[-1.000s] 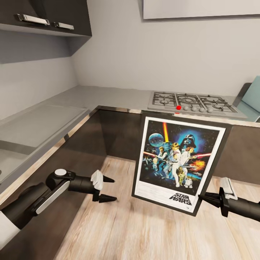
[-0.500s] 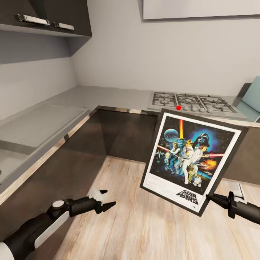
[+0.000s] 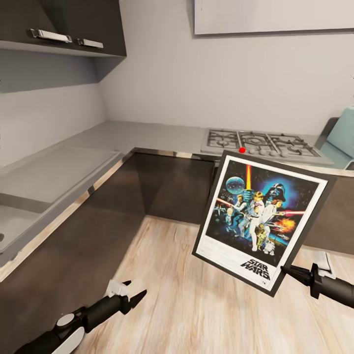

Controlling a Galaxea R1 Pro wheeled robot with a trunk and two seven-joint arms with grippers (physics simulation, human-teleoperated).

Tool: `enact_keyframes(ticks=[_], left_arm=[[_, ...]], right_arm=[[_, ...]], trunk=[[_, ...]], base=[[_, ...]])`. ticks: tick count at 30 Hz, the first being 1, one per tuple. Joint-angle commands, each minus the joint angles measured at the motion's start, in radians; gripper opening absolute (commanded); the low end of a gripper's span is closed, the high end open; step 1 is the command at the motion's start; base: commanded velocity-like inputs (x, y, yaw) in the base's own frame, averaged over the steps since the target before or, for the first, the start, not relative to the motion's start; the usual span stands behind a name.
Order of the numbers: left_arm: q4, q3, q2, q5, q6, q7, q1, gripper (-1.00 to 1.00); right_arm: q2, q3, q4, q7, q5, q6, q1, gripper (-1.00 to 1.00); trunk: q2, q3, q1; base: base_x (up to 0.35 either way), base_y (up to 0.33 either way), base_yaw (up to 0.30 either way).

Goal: Pick up the poster from the kitchen countertop and hang it on one of the wall nails in the kitchen.

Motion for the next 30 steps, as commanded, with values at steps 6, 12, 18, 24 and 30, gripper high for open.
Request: enact_keyframes(ticks=[6, 12, 18, 24, 30], left_arm=[[0.113, -0.008, -0.022, 0.033, -0.06, 0.017, 0.008, 1.0], [0.371, -0.007, -0.13, 0.044, -0.139, 0.02, 0.011, 1.0], [0.639, -0.006, -0.158, 0.266, -0.247, -0.002, 0.011, 1.0], [0.735, -0.006, -0.177, 0.31, -0.287, -0.064, 0.011, 1.0], [0.759, -0.007, -0.183, 0.315, -0.29, -0.093, 0.011, 1.0]], right_arm=[[0.001, 0.0, 0.004, -0.003, -0.001, 0.01, -0.001, -1.0], [0.008, 0.008, 0.046, -0.137, 0.002, 0.006, -0.001, -1.0], [0.064, 0.005, 0.18, -0.223, 0.055, 0.003, 0.003, -1.0], [0.067, 0.003, 0.27, -0.359, 0.065, -0.071, 0.062, -1.0], [0.066, 0.004, 0.292, -0.384, 0.07, -0.136, 0.075, -1.0]], trunk=[[0.0, 0.009, 0.0], [0.0, 0.019, 0.0], [0.0, 0.029, 0.0], [0.0, 0.039, 0.0], [0.0, 0.044, 0.0]], base=[[0.0, 0.0, 0.0], [0.0, 0.0, 0.0], [0.0, 0.0, 0.0], [0.0, 0.0, 0.0], [0.0, 0.0, 0.0]])
